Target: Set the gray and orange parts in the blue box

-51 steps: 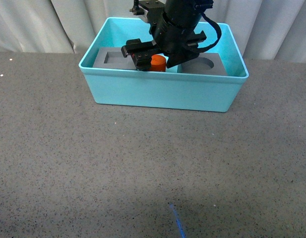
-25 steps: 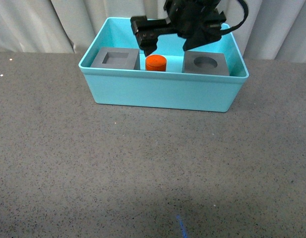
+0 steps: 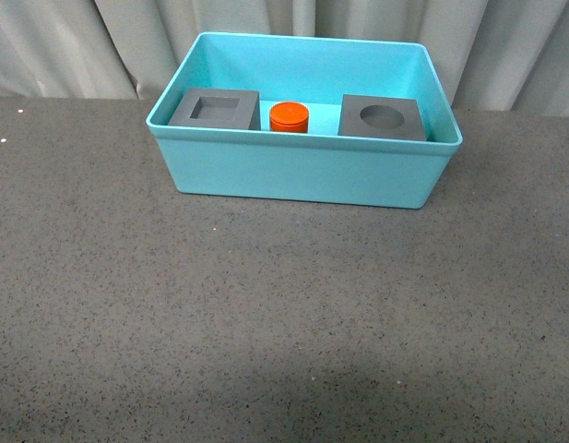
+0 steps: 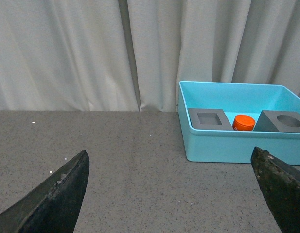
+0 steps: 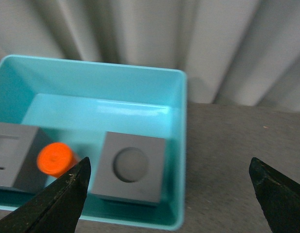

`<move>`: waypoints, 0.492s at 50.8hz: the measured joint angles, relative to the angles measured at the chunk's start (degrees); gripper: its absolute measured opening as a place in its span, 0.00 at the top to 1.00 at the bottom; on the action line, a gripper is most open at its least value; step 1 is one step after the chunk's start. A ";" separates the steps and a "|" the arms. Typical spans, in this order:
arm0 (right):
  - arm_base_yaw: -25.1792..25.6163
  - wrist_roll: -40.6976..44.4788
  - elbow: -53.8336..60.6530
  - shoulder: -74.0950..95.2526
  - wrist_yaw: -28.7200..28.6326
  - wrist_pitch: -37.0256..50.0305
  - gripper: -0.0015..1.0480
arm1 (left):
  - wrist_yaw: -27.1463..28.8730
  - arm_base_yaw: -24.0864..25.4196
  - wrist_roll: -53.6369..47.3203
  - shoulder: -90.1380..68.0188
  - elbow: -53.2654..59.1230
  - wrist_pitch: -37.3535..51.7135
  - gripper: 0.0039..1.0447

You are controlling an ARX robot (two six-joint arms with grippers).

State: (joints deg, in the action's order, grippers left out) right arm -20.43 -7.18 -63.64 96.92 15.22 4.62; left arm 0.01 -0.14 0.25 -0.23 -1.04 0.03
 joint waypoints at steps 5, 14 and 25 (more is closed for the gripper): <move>0.68 -0.20 7.69 -6.32 3.76 3.43 0.09 | 0.00 0.00 0.02 0.00 0.00 0.00 0.06; 0.48 -0.02 21.70 -18.95 11.39 5.22 0.09 | 0.02 0.00 0.00 0.00 0.00 0.00 0.06; -0.72 3.52 32.44 -30.29 19.39 13.84 0.09 | 0.00 0.00 0.00 0.00 0.00 0.00 0.06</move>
State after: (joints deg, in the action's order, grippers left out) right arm -21.15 -3.66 -31.20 66.63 34.61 18.46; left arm 0.01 -0.14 0.25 -0.23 -1.04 0.03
